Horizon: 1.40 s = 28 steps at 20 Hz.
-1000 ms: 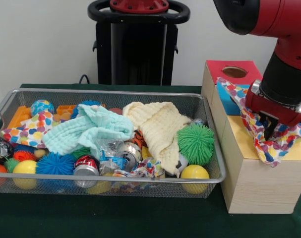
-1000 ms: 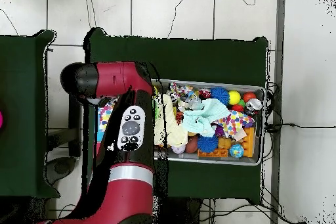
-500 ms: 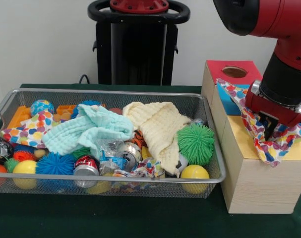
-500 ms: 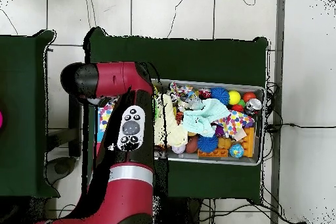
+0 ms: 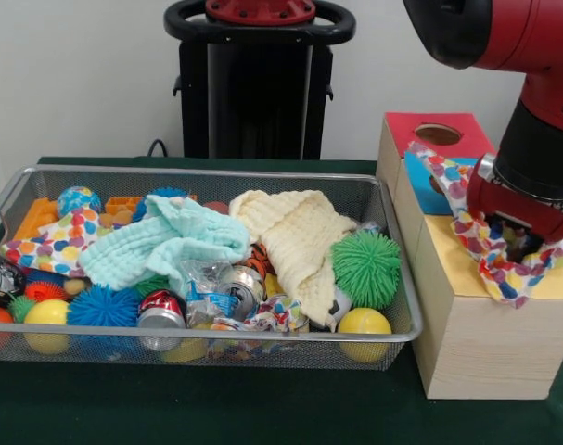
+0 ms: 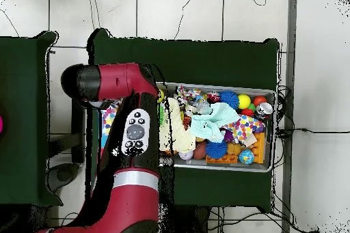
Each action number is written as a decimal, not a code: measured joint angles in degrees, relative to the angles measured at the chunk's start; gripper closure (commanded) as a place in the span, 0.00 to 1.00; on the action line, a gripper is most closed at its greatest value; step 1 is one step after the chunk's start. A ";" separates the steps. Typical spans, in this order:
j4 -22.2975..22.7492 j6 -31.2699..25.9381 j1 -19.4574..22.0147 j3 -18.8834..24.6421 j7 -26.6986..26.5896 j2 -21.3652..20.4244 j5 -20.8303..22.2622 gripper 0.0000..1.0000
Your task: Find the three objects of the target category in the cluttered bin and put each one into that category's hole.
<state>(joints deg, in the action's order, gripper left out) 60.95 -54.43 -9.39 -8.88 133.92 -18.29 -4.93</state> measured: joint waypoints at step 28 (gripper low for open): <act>3.84 1.38 0.08 0.29 0.00 -4.71 0.07 0.00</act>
<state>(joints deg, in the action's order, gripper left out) 64.80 -53.05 -9.31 -8.59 133.92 -23.01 -4.86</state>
